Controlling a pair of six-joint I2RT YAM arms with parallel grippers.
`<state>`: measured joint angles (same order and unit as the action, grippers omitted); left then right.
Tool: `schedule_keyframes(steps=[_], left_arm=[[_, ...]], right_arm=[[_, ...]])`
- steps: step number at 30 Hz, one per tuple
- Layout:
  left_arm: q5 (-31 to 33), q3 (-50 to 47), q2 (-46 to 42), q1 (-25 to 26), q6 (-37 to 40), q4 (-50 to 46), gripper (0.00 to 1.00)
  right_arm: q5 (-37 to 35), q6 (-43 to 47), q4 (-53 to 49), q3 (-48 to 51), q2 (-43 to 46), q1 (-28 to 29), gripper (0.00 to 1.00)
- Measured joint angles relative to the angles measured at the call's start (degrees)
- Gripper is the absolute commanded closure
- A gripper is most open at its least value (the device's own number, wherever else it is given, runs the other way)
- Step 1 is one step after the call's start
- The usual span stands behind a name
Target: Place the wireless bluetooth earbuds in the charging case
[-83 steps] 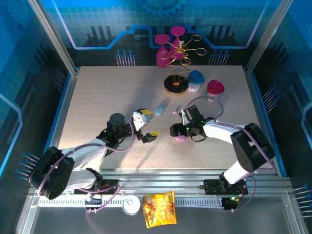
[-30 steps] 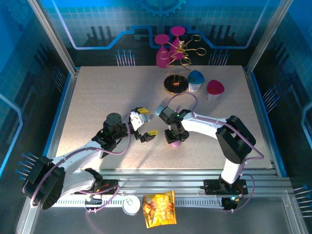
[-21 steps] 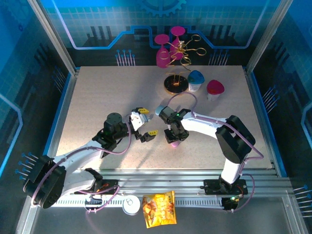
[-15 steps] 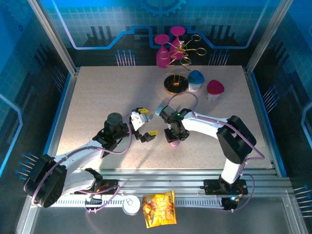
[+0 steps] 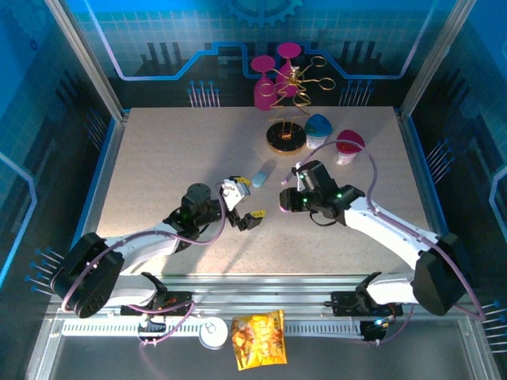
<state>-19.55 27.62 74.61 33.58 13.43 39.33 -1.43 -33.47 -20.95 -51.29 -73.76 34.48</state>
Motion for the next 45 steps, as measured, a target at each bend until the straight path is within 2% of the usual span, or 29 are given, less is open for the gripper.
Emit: schedule_keyframes(steps=[5, 9, 13, 25, 33, 45], left_arm=[[1.84, 0.35, 0.04, 1.81, -3.91, 0.11, 0.01], [4.37, 1.44, 0.11, 7.04, -7.23, 0.61, 0.01], [6.19, 1.11, 2.86, 11.41, -10.6, 5.84, 0.01], [9.92, 0.35, 14.47, 11.58, -18.56, 22.77, 0.18], [10.34, 3.19, 16.9, 11.58, -20.04, 27.19, 0.24], [11.06, 5.51, 19.76, 11.58, -21.09, 29.97, 0.4]], right_arm=[[-0.22, -1.27, 5.03, 5.16, 6.32, -1.14, 0.67], [-0.66, -2.69, 11.15, 9.55, 11.3, -1.46, 0.68], [-0.13, -4.35, 16.04, 11.78, 14.25, -2.45, 0.68], [5.4, -9.25, 24.52, 14.14, 16.2, -4.22, 0.68], [6.93, -11.78, 26.75, 16.39, 17.18, -4.57, 0.68], [9.81, -13.09, 29.64, 16.85, 17.18, -4.61, 0.68]])
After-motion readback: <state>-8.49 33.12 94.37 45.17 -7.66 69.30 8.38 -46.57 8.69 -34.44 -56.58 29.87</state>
